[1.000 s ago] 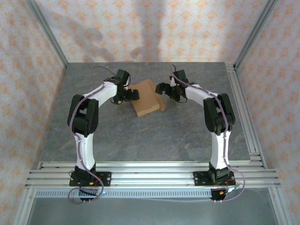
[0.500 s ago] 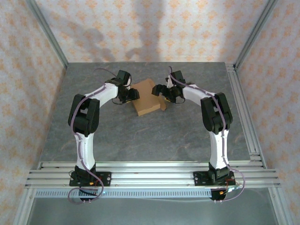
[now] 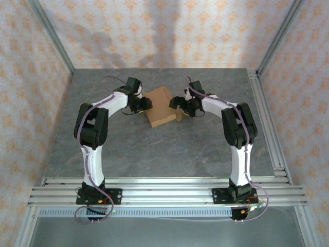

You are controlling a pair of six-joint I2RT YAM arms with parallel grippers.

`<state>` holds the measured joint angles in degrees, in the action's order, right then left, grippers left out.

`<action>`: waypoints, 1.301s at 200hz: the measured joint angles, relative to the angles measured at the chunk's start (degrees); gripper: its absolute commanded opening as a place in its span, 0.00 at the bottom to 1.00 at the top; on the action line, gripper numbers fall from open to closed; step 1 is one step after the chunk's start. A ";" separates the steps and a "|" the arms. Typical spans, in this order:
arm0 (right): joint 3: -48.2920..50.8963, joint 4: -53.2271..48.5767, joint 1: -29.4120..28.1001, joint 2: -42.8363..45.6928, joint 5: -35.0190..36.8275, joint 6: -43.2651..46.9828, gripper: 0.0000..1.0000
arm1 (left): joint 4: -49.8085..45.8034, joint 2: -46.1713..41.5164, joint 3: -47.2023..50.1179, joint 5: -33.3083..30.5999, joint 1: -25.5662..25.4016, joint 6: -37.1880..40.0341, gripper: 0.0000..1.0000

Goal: Fold the paper box

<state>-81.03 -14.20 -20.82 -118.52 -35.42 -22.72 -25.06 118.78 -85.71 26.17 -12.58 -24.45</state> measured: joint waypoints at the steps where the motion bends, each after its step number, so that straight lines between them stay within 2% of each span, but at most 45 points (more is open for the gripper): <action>1: 0.24 0.31 0.00 0.13 0.02 -0.09 0.93 | 0.00 0.00 0.00 0.00 0.00 0.00 0.48; 58: 7.28 10.47 0.48 2.75 -1.11 -5.66 0.93 | 0.00 0.00 0.02 0.61 0.33 -0.11 0.48; 117: 8.26 14.69 1.09 2.45 -5.22 -9.09 0.90 | -0.07 0.00 0.00 0.63 0.33 -0.07 0.48; 184: 8.24 15.45 1.29 1.88 -8.98 -7.30 0.89 | -0.20 0.00 0.00 0.50 0.59 0.07 0.48; 218: 11.41 15.96 1.09 4.13 -6.38 -7.67 0.88 | -0.55 0.00 -0.07 0.48 0.70 0.07 0.48; 260: 20.72 19.54 0.37 10.45 -1.70 -14.21 0.85 | -0.59 0.00 -0.13 0.48 0.70 0.07 0.48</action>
<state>-60.31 5.34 -20.45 -108.07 -37.12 -36.93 -25.65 118.78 -85.84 26.65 -11.88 -24.38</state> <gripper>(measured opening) 0.864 0.485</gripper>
